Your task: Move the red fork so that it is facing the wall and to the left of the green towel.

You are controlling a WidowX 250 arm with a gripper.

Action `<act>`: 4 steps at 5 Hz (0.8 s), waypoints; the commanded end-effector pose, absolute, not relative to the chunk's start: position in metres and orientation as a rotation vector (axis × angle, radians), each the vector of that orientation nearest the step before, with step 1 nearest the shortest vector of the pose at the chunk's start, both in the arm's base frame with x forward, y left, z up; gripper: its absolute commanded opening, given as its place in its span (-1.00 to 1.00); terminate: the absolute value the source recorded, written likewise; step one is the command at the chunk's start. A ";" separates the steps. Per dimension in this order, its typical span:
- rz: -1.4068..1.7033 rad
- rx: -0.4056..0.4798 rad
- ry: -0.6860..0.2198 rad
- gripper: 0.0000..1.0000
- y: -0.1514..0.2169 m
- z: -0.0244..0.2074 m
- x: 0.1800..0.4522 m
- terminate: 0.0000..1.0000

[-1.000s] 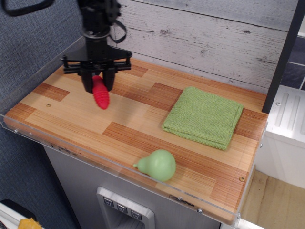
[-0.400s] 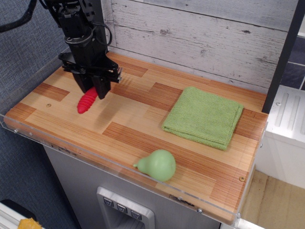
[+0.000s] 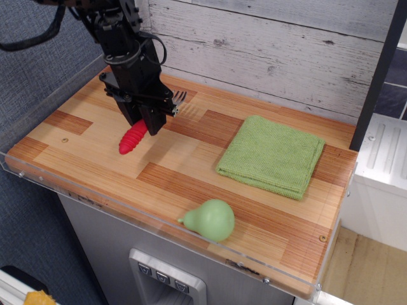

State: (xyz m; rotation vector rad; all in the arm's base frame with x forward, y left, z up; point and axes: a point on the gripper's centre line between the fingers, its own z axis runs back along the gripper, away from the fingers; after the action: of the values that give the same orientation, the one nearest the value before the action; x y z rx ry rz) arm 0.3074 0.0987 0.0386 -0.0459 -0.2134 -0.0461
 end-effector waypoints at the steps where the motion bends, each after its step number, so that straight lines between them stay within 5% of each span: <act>1: -0.133 -0.036 -0.238 -1.00 0.081 0.042 0.318 -1.00; 3: -0.026 0.002 -0.234 -1.00 0.078 0.031 0.318 -1.00; 4: 0.006 0.005 -0.252 1.00 0.082 0.033 0.316 -1.00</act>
State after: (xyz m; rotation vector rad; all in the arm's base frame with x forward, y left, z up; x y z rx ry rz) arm 0.3056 0.0667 0.0191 -0.0076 -0.2124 0.0098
